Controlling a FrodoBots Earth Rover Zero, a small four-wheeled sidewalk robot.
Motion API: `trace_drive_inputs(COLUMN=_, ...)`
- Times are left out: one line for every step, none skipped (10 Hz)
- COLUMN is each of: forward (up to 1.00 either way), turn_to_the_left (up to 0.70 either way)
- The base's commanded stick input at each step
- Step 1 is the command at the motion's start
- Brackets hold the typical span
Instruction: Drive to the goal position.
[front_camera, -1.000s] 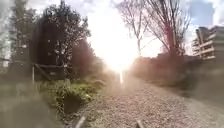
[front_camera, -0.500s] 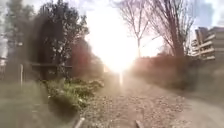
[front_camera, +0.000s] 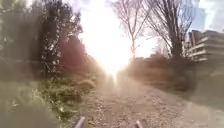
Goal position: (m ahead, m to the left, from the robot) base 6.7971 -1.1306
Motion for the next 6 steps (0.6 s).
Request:
trace_drive_inputs(forward=0.7, turn_to_the_left=0.0)
trace_drive_inputs(forward=0.7, turn_to_the_left=0.0)
trace_drive_inputs(forward=0.7, turn_to_the_left=0.0)
trace_drive_inputs(forward=0.7, turn_to_the_left=0.0)
trace_drive_inputs(forward=0.7, turn_to_the_left=0.0)
trace_drive_inputs(forward=0.7, turn_to_the_left=0.0)
